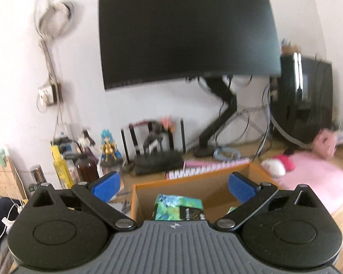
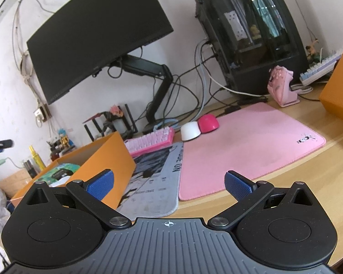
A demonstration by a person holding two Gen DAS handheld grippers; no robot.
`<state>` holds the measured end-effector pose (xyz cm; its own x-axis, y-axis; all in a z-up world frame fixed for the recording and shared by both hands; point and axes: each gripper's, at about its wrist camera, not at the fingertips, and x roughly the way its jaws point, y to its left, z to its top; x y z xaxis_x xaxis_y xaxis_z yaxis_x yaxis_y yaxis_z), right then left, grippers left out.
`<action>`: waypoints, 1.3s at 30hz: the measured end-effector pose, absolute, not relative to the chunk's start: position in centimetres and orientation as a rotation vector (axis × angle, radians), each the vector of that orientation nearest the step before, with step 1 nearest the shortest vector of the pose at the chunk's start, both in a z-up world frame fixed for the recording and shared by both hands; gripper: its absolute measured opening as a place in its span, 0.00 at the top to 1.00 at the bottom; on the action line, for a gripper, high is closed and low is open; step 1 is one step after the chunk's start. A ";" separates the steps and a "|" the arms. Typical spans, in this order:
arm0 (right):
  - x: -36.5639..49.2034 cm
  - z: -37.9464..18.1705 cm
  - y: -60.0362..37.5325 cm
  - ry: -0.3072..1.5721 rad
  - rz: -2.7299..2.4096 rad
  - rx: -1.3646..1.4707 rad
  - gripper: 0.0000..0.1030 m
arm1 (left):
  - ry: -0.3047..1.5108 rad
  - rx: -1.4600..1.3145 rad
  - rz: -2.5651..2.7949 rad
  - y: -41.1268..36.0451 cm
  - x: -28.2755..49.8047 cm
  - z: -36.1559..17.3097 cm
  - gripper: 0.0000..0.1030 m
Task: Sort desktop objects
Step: 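Raise the open left tool out of the orange box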
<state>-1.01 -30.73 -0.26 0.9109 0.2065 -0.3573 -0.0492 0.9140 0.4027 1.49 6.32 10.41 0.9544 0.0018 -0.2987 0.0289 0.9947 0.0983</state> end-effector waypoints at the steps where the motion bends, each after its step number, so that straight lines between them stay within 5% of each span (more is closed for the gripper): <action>1: -1.0 -0.2 -30.6 0.404 0.135 0.395 0.00 | 0.268 0.093 -0.014 6.1 0.6 10.3 0.00; 15: -1.3 0.4 -29.8 0.363 0.114 0.338 0.00 | -0.037 -0.076 0.028 3.0 -5.2 4.7 0.00; 27: -1.6 0.8 -29.4 0.336 0.098 0.301 0.00 | 0.237 -0.085 0.122 0.5 -0.5 2.0 0.00; 39: -1.9 1.1 -29.3 0.329 0.102 0.286 0.00 | 0.311 -0.083 0.118 0.3 0.0 1.8 0.00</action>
